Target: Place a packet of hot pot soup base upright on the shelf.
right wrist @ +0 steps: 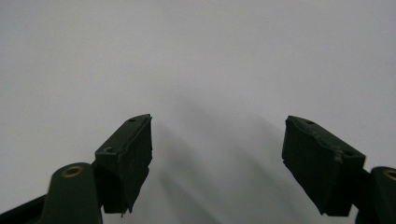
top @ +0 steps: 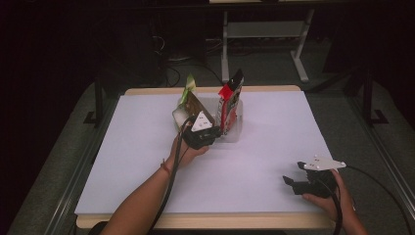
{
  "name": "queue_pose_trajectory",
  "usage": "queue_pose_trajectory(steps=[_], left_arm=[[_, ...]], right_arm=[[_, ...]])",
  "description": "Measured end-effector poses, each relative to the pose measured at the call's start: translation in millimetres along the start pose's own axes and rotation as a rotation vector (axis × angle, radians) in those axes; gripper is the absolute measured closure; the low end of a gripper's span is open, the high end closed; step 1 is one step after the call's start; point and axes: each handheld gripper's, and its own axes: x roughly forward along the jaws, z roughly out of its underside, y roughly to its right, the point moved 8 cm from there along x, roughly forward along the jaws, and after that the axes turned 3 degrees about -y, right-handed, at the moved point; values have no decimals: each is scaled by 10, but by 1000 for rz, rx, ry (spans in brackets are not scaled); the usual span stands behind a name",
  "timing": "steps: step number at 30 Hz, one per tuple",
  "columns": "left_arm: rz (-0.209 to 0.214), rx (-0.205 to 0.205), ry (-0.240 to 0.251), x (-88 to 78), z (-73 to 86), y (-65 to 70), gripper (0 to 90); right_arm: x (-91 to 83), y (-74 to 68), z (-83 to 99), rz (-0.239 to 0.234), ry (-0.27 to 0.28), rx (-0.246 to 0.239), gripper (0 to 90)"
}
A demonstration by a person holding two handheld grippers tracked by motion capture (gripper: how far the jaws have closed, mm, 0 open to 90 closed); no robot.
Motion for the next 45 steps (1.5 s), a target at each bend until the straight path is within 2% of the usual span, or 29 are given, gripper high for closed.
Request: queue_pose_trajectory(steps=[5, 6, 8, 13, 15, 18, 28, 34, 35, 37, 38, 45], left_arm=[[17, 22, 21, -102, -31, 51, 734], [8, 33, 25, -132, -40, 56, 734], [24, 38, 29, -181, -56, 75, 724], [-13, 58, 34, -320, -77, 51, 666], [-4, 54, 44, -375, -79, 49, 666], [-12, 58, 44, -433, -55, 36, 629], [-58, 74, 24, -669, 133, -46, 496], [-69, 61, 8, -828, 287, -49, 479], [-61, 62, 5, -853, 319, -42, 475], [-87, 82, -18, -893, 397, -53, 463], [-81, 85, -23, -914, 433, -53, 455], [-90, 75, -47, -1099, 619, -105, 418]], right_arm=[[-16, 1, -15, 8, 8, -2, 240], [-15, 1, -15, 11, 6, -5, 241], [-19, 0, -17, 11, 9, -5, 242], [-47, 3, -33, 20, 21, -13, 247], [-60, 4, -40, 23, 27, -19, 248], [-68, 5, -47, 27, 32, -23, 251], [-113, -8, -64, 39, 48, -44, 253], [-130, -27, -76, 43, 56, -63, 254], [-132, -33, -75, 41, 56, -67, 254], [-130, -35, -76, 44, 54, -74, 254], [-128, -38, -76, 43, 54, -74, 254], [-123, -63, -91, 40, 55, -83, 254]])
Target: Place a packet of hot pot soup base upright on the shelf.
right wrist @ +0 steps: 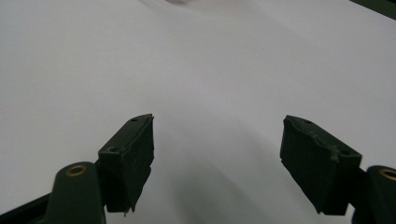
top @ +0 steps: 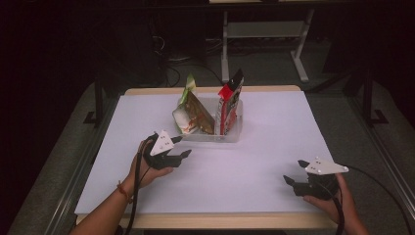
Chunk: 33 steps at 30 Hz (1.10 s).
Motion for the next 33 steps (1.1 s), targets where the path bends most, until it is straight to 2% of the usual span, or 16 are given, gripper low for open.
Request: queue_pose_trajectory(steps=[2, 4, 10, 11, 14, 21, 25, 28, 30, 33], left_arm=[[-16, 11, -19, -49, 68, -21, 408], [-14, 3, -18, -102, 135, -28, 391], [-44, 18, -44, -252, 347, -56, 365], [-33, 12, -41, -286, 383, -57, 353], [-50, 2, -39, -381, 472, -92, 340], [-88, -51, -18, -664, 705, -220, 318], [-111, -68, -20, -792, 850, -268, 308], [-120, -103, -17, -882, 962, -315, 303], [-139, -108, -26, -933, 1028, -355, 302], [-139, -168, 7, -1027, 1115, -430, 296]], right_arm=[[3, -6, 1, -1, -1, -6, 254], [4, -9, 3, -1, -2, -10, 254], [2, -14, -2, -5, 3, -19, 254], [3, -16, -3, -5, 4, -18, 254], [18, -19, -9, -1, 1, -29, 254], [79, -63, -98, -20, 16, -51, 254], [126, -82, -134, -32, 17, -62, 253], [143, -79, -151, -34, 24, -64, 253], [154, -73, -161, -34, 29, -60, 252], [169, -60, -166, -27, 31, -65, 250]])
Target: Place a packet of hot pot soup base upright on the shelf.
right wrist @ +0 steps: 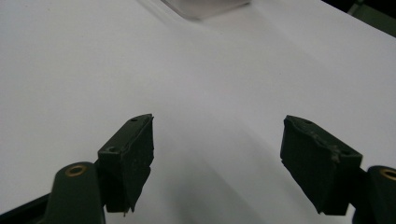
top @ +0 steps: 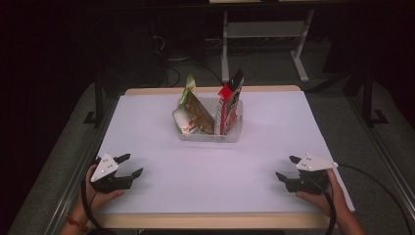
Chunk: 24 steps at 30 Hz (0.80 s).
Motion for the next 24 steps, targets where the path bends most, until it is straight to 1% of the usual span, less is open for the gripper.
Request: queue_pose_trajectory(steps=[1, 2, 4, 6, 7, 9, 11, 12, 14, 16, 17, 18, 19, 20, 21, 22, 24], left_arm=[[2, -15, 7, -27, 19, -24, 290], [-5, -27, 8, -50, 41, -52, 286], [-8, -72, 20, -98, 82, -102, 275], [-27, -93, 13, -147, 141, -138, 266], [-24, -110, 18, -175, 167, -148, 257], [-30, -137, 14, -229, 225, -182, 247], [-27, -179, 26, -277, 266, -218, 231], [-29, -199, 38, -292, 273, -226, 229], [-43, -201, 32, -313, 282, -230, 221], [-32, -206, 51, -336, 246, -216, 221], [-38, -195, 47, -338, 236, -212, 221], [-34, -192, 54, -336, 221, -202, 220], [-26, -195, 57, -332, 217, -194, 218], [-33, -191, 46, -326, 226, -197, 217], [-38, -189, 46, -315, 227, -198, 217], [-34, -194, 45, -315, 227, -199, 217], [-37, -195, 46, -312, 221, -202, 217]], right_arm=[[5, 10, -6, 1, 5, 2, 250], [9, 18, -11, 4, 6, 5, 250], [23, 41, -20, 11, 14, 14, 245], [43, 63, -20, 18, 17, 16, 244], [53, 73, -23, 24, 20, 20, 241], [68, 87, -32, 25, 30, 35, 237], [84, 99, -39, 35, 37, 36, 228], [91, 103, -42, 31, 43, 42, 227], [108, 106, -41, 33, 42, 41, 227], [116, 96, -53, 39, 42, 42, 225], [114, 84, -64, 34, 46, 39, 220], [111, 73, -72, 32, 50, 36, 215], [110, 66, -76, 36, 51, 37, 210], [110, 68, -71, 45, 46, 34, 207], [106, 71, -62, 54, 40, 31, 206], [97, 74, -58, 61, 42, 33, 206], [71, 75, -52, 66, 46, 40, 205]])
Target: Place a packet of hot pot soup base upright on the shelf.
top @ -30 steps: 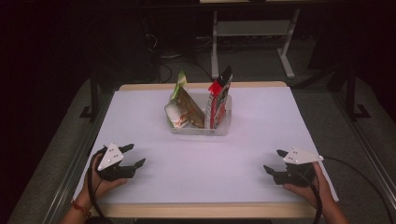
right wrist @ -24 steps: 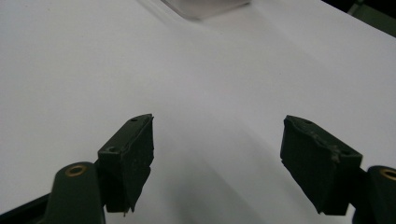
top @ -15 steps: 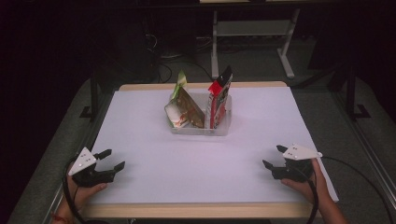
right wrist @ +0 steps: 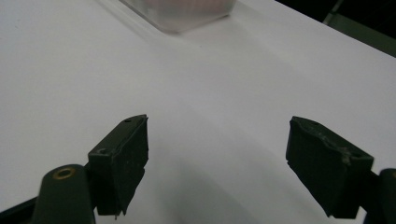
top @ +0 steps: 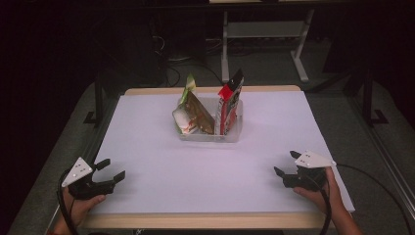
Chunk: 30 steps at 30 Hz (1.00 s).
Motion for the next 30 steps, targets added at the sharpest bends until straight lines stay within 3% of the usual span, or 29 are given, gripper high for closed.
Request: queue_pose_trajectory(steps=[3, 11, 20, 24, 26, 30], left_arm=[[-70, 9, -12, 11, -14, -47, 227], [-48, 8, -15, 30, -13, -35, 226], [-56, 16, -12, 0, -20, -26, 224], [-95, 34, -5, -19, -49, -53, 225], [-91, 18, 8, -32, -70, -61, 225], [-84, 32, -13, -6, -51, -48, 224]], right_arm=[[-30, 20, 0, 17, 6, 9, 204], [-21, 55, 15, 29, 7, 23, 202], [-19, 43, -8, 35, 6, 16, 204], [-15, 47, -9, 37, 5, 13, 208], [-12, 52, -4, 39, 3, 12, 208], [-7, 62, 4, 42, -1, 18, 208]])
